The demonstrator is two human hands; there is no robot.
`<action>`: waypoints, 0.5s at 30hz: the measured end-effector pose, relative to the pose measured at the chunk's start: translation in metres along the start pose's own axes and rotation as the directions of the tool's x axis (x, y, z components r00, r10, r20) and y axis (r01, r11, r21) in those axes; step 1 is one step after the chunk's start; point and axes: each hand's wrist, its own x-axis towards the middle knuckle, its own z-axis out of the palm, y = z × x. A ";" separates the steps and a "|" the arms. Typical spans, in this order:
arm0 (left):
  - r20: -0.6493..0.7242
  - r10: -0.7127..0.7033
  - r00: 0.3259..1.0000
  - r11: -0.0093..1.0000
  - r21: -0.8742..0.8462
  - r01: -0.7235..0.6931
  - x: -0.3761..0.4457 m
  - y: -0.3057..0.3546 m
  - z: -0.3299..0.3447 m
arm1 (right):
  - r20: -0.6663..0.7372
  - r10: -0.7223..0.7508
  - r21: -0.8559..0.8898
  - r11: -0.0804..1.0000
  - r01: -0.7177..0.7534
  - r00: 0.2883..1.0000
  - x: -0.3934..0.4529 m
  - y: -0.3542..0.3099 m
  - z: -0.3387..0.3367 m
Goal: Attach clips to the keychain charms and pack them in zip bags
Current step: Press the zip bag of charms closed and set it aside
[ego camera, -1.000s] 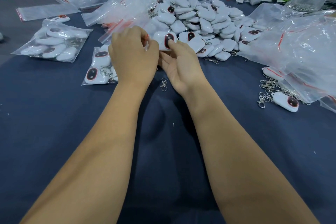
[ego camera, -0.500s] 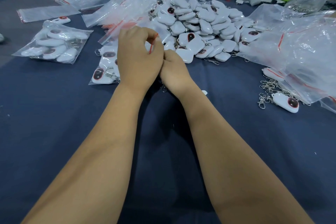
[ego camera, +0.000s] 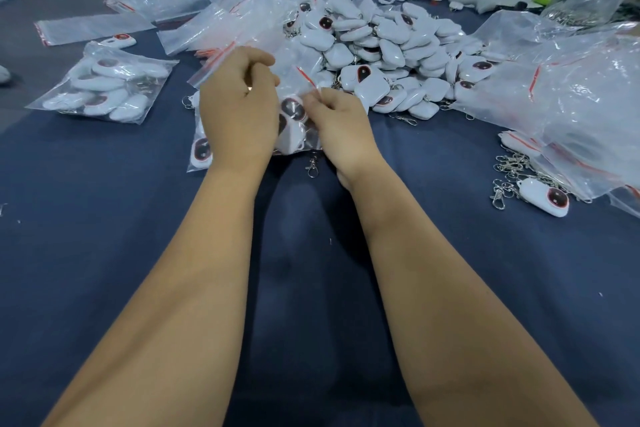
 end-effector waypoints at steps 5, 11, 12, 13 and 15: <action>0.046 -0.135 0.990 0.979 0.159 0.126 0.006 -0.006 -0.008 | -0.210 0.079 0.358 0.934 0.001 0.975 0.007 -0.001 -0.015; 0.121 -0.172 0.978 0.982 0.102 0.160 0.003 -0.002 -0.005 | -0.253 0.196 0.657 0.753 0.020 0.947 0.011 -0.001 -0.033; 0.138 -0.173 0.975 0.984 0.067 0.165 0.003 -0.001 -0.006 | -0.202 0.194 0.692 0.722 0.000 0.960 0.011 -0.001 -0.037; 0.164 -0.164 0.973 0.987 0.035 0.160 0.002 0.000 -0.006 | -0.132 0.193 0.714 0.699 -0.042 0.972 0.010 -0.002 -0.039; 0.229 -0.121 0.966 0.991 -0.020 0.129 -0.001 0.002 -0.006 | 0.018 0.208 0.703 0.693 -0.161 0.978 0.009 -0.003 -0.042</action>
